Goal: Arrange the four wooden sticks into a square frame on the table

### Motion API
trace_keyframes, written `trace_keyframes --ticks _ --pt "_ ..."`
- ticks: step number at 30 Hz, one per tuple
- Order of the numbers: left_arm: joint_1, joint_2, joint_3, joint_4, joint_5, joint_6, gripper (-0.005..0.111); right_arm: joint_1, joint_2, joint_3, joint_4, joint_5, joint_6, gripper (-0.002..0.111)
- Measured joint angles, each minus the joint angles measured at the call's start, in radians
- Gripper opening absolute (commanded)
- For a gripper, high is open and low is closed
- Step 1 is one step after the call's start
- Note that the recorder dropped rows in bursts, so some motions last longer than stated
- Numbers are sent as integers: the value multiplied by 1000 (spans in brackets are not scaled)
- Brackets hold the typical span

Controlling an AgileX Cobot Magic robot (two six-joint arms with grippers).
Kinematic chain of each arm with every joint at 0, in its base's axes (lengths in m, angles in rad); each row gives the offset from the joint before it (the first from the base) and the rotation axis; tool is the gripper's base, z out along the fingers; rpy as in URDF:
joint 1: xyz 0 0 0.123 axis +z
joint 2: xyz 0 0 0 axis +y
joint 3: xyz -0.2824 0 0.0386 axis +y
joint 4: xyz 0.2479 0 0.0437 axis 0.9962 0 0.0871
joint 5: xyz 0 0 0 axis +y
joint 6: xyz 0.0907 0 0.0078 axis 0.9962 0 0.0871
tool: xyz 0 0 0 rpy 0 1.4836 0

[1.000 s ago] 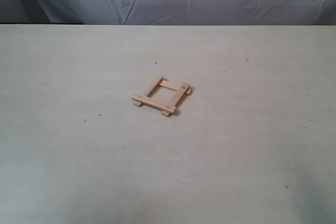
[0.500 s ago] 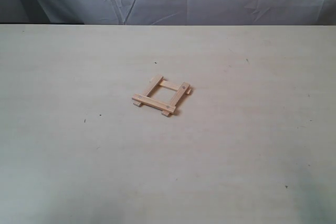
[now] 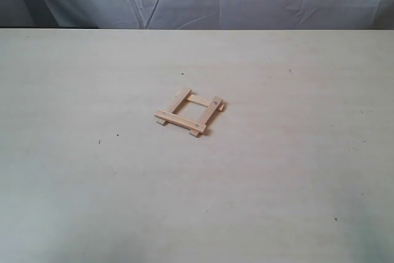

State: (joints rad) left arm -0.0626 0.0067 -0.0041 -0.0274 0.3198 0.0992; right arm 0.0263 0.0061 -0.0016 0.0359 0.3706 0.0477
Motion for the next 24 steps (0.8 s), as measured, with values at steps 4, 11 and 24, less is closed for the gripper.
trace_keyframes --ticks 4,11,24 --pt "0 0 0 -2 0 -15 0 0 0 0 0 0 0 0" --pt "0 0 0 -2 0 -39 0 0 0 0 0 0 0 0" --pt "0 0 0 -2 0 -39 0 0 0 0 0 0 0 0"
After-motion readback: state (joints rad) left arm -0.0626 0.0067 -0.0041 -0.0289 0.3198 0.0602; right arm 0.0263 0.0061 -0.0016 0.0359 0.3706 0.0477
